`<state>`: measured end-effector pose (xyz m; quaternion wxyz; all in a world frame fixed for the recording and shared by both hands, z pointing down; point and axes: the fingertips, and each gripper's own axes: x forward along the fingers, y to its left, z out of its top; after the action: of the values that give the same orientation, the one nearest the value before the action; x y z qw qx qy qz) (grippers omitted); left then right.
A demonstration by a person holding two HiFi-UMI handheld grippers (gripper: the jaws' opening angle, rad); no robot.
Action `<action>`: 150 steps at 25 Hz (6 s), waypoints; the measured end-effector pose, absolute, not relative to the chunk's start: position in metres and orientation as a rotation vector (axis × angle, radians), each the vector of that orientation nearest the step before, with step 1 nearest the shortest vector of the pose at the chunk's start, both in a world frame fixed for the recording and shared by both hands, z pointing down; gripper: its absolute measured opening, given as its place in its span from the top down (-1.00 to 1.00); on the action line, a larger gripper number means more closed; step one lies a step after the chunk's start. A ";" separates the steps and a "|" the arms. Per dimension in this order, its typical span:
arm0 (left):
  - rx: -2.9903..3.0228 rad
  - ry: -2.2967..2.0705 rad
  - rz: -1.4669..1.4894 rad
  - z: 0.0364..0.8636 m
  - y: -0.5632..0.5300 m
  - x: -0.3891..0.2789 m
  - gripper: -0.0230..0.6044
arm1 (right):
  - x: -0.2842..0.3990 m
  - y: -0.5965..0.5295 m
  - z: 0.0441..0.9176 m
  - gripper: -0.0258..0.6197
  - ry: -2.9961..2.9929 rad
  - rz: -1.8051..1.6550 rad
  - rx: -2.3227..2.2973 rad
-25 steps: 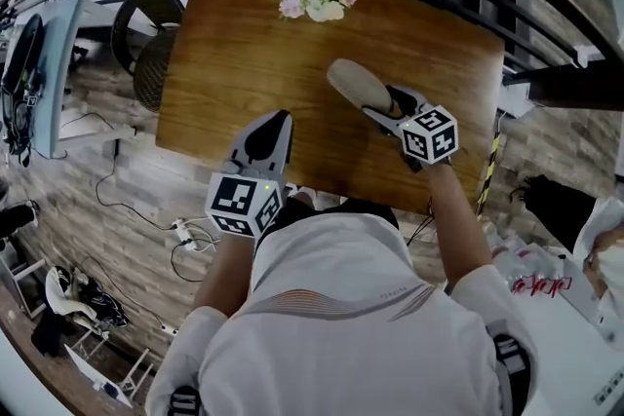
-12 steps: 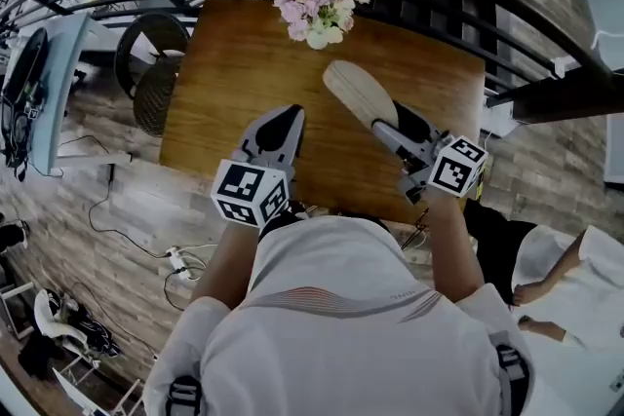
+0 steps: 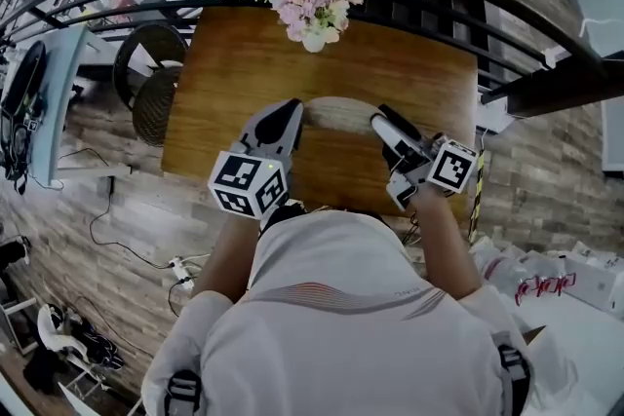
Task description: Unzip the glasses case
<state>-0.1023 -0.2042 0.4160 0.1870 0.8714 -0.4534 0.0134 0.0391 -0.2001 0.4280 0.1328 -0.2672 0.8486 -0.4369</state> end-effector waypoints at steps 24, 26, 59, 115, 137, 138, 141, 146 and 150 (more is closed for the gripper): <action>2.315 -0.881 -0.522 0.442 -0.181 -0.091 -0.07 | 0.067 -0.225 0.412 -0.08 2.028 -1.440 -0.694; 2.366 -0.817 -0.565 0.427 -0.183 -0.081 -0.09 | 0.064 -0.224 0.408 -0.07 1.986 -1.461 -0.653; 2.483 -0.681 -0.704 0.359 -0.191 -0.074 -0.16 | 0.020 -0.190 0.367 -0.11 2.424 -1.183 -0.471; 2.336 -0.762 -0.685 0.303 -0.226 -0.086 -0.01 | -0.015 -0.147 0.367 0.32 3.142 -0.524 -0.698; 2.337 -0.665 -0.705 0.308 -0.219 -0.084 -0.01 | -0.017 -0.139 0.382 0.44 2.886 -1.077 -0.423; 2.346 -0.646 -0.706 0.308 -0.219 -0.083 -0.01 | -0.017 -0.138 0.380 0.48 2.862 -1.108 -0.372; 2.354 -0.608 -0.723 0.308 -0.216 -0.082 -0.01 | -0.015 -0.134 0.377 0.47 2.773 -1.200 -0.256; 2.360 -0.594 -0.735 0.307 -0.214 -0.083 -0.01 | -0.017 -0.137 0.379 0.48 2.614 -1.356 -0.169; 2.345 -0.563 -0.764 0.305 -0.214 -0.082 -0.01 | -0.020 -0.134 0.382 0.64 2.547 -1.403 -0.086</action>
<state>-0.0821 -0.2143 0.3052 0.3013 0.8839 -0.2121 -0.2880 -0.0197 -0.1339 0.3822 0.1157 -0.0292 0.8696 -0.4791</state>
